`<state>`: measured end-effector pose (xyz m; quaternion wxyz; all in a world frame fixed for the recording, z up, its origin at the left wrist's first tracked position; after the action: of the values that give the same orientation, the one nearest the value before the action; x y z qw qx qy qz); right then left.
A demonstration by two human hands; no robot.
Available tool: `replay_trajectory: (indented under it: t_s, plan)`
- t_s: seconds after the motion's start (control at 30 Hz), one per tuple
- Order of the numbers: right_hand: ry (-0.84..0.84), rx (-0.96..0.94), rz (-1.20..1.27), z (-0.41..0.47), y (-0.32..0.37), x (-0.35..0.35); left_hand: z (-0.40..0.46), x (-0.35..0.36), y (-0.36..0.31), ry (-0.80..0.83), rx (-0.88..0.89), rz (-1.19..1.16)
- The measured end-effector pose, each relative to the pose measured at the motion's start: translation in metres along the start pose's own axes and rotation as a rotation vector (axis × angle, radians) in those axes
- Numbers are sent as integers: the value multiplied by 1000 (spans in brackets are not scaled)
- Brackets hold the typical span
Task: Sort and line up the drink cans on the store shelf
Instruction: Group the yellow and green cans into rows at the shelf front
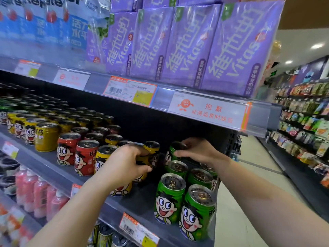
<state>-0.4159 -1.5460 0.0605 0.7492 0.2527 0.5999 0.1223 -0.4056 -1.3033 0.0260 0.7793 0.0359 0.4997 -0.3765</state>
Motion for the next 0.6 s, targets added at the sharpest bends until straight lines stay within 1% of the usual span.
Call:
replay_trajectory:
  t_s: [0.07,0.13,0.3,0.37,0.47,0.6]
  plan:
    - [35,-8,-6,-6,-10,-7,-2,-1,-2,-12,7,1]
    - [107,-1,14,-12,-19,-11,-4,-2,-3,-34,11,5]
    - [189,75,85,-13,-27,-11,-8,-1,6,-73,-9,22]
    - [201,84,114,-15,-27,-12,-10,-1,12,-85,-24,15]
    - [169,39,77,-18,-25,-10,-13,1,20,-97,-27,-11]
    - [144,32,98,-26,-20,-8,-11,3,33,-44,-19,-11]
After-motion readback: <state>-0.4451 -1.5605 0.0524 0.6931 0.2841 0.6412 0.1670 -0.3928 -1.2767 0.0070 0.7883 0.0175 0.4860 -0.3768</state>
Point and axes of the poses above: each hand's wrist, its own z-axis towards the middle knuckle, its own x-axis out of the palm, y = z × x, the point moved 1 cm from there along z, towards the middle knuckle, and after that the axes turned 10 degrees about z, right-handed, at the moved point
